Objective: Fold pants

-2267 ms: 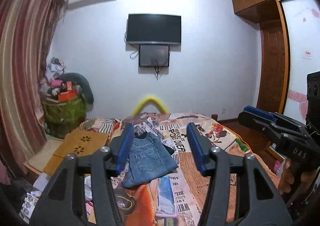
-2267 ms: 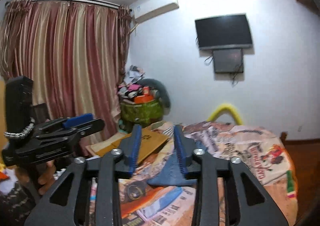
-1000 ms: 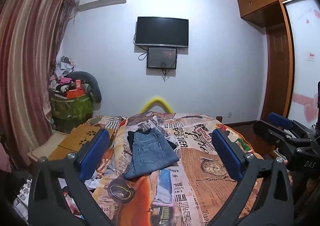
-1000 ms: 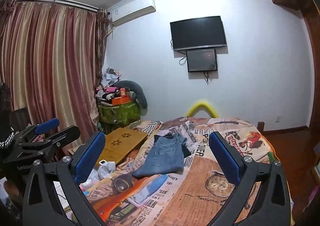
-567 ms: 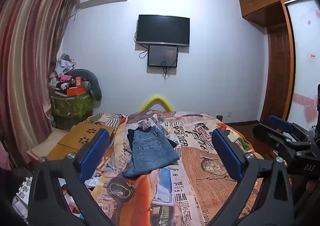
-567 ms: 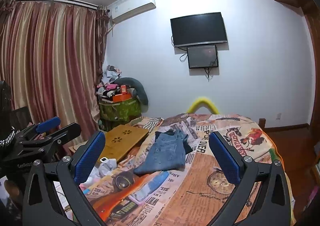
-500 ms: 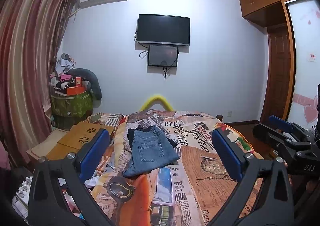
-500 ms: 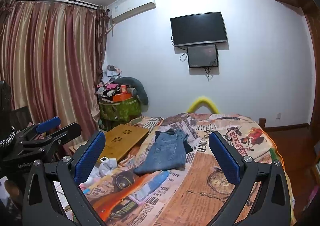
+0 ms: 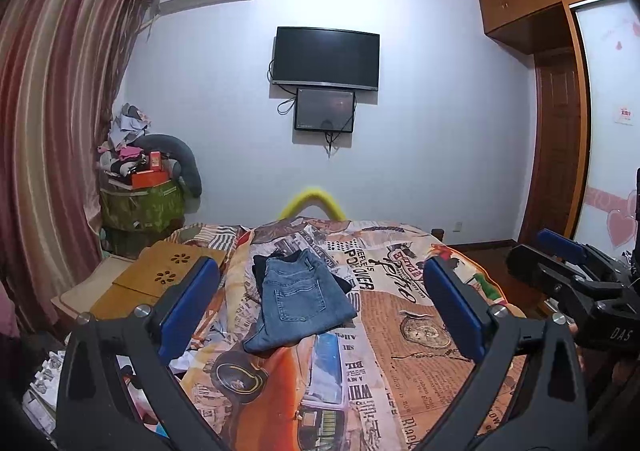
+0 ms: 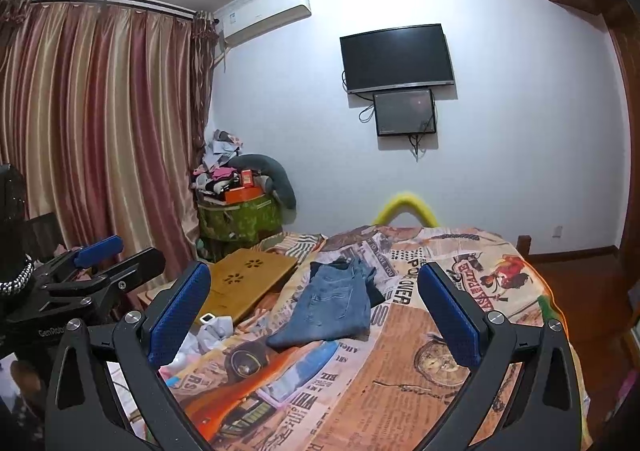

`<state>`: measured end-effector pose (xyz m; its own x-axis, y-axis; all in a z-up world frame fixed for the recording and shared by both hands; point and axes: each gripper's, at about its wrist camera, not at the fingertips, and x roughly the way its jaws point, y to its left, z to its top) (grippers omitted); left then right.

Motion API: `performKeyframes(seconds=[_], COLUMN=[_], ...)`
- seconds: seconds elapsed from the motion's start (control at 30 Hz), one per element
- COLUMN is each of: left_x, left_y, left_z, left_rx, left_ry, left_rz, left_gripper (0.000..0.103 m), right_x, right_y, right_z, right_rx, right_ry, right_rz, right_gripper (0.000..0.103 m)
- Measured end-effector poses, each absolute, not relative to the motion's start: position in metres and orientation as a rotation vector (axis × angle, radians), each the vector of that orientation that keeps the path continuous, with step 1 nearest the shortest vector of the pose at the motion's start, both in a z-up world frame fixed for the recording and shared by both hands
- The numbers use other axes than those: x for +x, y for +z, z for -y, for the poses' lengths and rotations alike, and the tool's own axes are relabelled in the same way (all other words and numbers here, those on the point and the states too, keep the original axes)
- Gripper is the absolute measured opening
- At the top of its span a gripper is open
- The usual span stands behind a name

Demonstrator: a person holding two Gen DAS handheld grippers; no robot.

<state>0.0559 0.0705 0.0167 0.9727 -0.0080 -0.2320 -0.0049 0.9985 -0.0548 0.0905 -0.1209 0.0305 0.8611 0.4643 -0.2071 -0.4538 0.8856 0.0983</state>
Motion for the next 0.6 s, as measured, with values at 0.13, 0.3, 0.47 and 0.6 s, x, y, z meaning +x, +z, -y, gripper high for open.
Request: performKeyframes(seconds=[0.13,0.3,0.47,0.6], left_x=[0.0569,0.0583,0.0588,0.0599], left_y=[0.0165,0.0160,0.0151,0.0143], left_z=[-0.0698,-0.0694,-0.0684,-0.0675], left_rx=[-0.054,-0.053,-0.052,-0.055], left_ry=[-0.003,-0.006,-0.011,-0.027], left_rz=[-0.235,-0.236,-0.237,-0.241], left_gripper=[0.103,0.103,0.103,0.103], right_x=[0.0906,0.0908,0.0909,0.0899], right_y=[0.0307,0.0304,0.0303,0.0313], right_z=[0.1211,0.1223,0.1229,0.1225], right_rx=[0.047,0.048,0.049,0.052], right_ry=[0.478,0.479,0.478,0.472], right_rz=[-0.230,-0.229,-0.231,-0.229], right_gripper=[0.103,0.103,0.103,0.103])
